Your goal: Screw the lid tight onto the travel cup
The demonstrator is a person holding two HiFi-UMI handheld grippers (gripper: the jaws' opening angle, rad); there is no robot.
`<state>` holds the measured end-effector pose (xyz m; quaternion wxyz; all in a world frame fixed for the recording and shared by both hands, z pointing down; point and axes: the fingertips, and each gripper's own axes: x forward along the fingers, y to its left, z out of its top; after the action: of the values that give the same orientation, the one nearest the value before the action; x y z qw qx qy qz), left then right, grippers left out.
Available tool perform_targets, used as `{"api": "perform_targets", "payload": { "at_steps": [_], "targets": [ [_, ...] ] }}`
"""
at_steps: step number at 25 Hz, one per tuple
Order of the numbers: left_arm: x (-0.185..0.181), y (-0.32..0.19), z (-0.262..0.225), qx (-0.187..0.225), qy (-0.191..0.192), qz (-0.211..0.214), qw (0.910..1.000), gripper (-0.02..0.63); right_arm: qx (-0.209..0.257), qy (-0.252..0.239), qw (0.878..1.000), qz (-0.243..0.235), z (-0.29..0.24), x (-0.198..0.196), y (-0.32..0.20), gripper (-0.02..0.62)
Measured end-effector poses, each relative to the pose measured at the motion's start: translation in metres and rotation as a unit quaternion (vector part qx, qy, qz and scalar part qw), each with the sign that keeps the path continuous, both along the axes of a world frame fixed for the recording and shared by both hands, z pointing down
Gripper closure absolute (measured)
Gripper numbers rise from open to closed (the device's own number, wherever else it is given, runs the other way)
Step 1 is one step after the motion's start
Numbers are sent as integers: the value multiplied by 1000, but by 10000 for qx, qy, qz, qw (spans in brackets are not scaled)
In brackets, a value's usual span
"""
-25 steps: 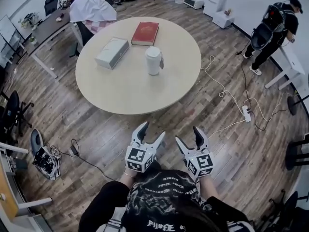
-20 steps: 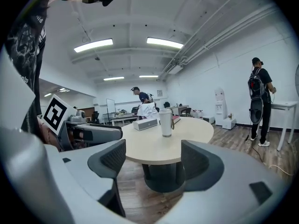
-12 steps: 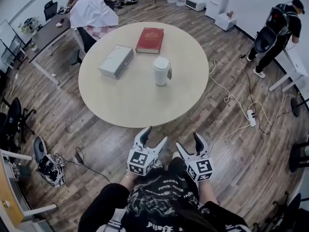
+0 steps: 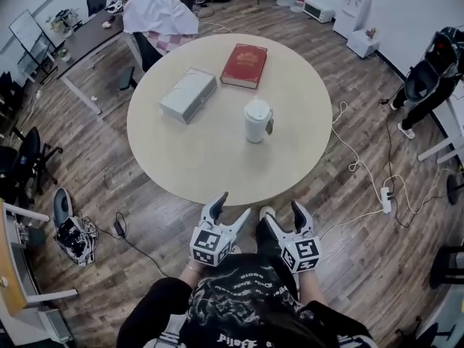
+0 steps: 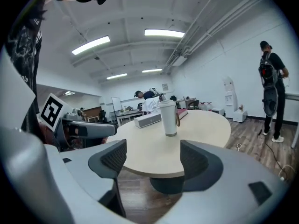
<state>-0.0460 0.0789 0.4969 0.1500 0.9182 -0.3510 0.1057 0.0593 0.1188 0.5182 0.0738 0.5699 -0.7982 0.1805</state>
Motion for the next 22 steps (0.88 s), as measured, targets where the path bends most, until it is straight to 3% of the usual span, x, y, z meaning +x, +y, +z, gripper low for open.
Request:
{"api": "perform_targets", "payload": {
  "at_steps": [6, 12, 22],
  "targets": [
    [17, -58, 2, -60, -204, -331, 9992, 273, -77, -22, 9992, -380, 0, 24, -71, 247],
    [45, -115, 4, -119, -159, -762, 9969, 273, -7, -54, 9968, -796, -4, 55, -145, 247],
    [59, -183, 14, -115, -279, -1552, 9874, 273, 58, -95, 9902, -1390, -9, 93, -217, 247]
  ]
}}
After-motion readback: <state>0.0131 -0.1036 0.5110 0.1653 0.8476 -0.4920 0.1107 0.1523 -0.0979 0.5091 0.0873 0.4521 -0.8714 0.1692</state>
